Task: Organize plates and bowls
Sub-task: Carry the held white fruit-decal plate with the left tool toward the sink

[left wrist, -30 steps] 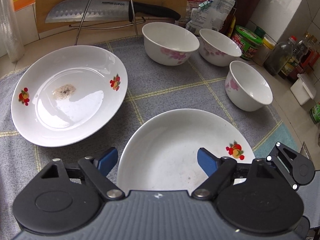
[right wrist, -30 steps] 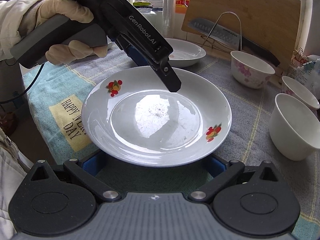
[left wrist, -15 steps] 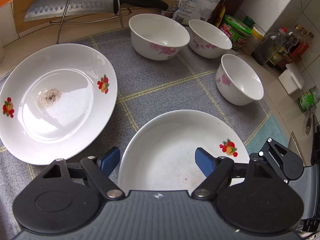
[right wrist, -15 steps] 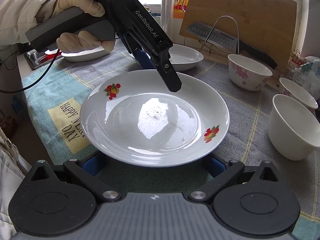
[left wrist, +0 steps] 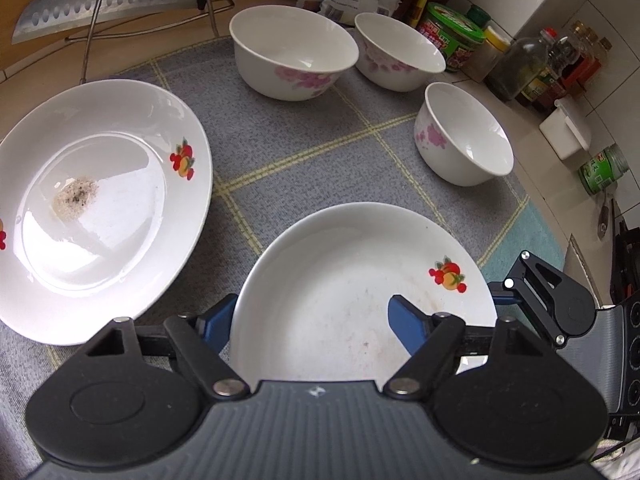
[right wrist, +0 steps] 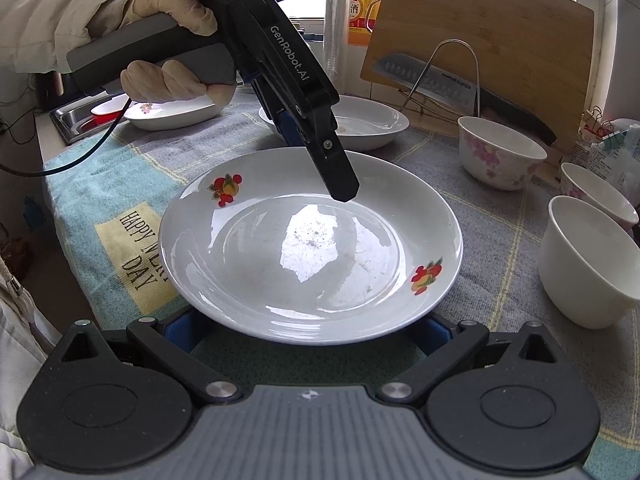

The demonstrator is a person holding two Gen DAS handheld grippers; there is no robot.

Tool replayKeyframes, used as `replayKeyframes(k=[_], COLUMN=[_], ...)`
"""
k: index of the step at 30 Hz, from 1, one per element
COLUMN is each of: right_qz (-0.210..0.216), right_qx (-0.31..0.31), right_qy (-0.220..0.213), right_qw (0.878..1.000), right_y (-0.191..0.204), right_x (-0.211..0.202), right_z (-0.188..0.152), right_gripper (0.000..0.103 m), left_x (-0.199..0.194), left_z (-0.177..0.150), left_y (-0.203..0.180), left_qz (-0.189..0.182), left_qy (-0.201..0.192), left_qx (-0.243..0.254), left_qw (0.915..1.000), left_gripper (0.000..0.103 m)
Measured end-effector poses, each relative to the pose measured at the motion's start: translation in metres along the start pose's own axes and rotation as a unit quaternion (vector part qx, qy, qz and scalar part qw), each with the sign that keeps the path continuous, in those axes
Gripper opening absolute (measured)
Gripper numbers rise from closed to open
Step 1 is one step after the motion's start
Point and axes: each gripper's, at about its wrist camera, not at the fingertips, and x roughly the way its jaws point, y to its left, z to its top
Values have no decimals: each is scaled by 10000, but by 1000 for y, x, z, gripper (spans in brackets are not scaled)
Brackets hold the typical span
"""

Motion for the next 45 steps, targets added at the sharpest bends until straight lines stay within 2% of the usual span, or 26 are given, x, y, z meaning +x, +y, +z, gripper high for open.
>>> replayKeyframes(k=[11,19,29,45], right_qz=[-63,-90,-178,-329], right_qx=[56,73,154,62], right_qy=[-27,39,21,317], right_qw=[10000,9999,9997,9989], right_y=[3,2,4,9], right_x=[0,0,1,0], right_z=[-1,0,0,8], right_gripper=[103,103,103,103], left_x=[4,8,9,6], left_z=[0,3,5,3], left_y=[2,3,4,-3], left_qz=[-75,-190,-231,-183], left_qy=[64,272,221,143], left_qx=[58,186,222,387], left_qw=[9999,9993,9992,9990], left_gripper=[79,79,79,79])
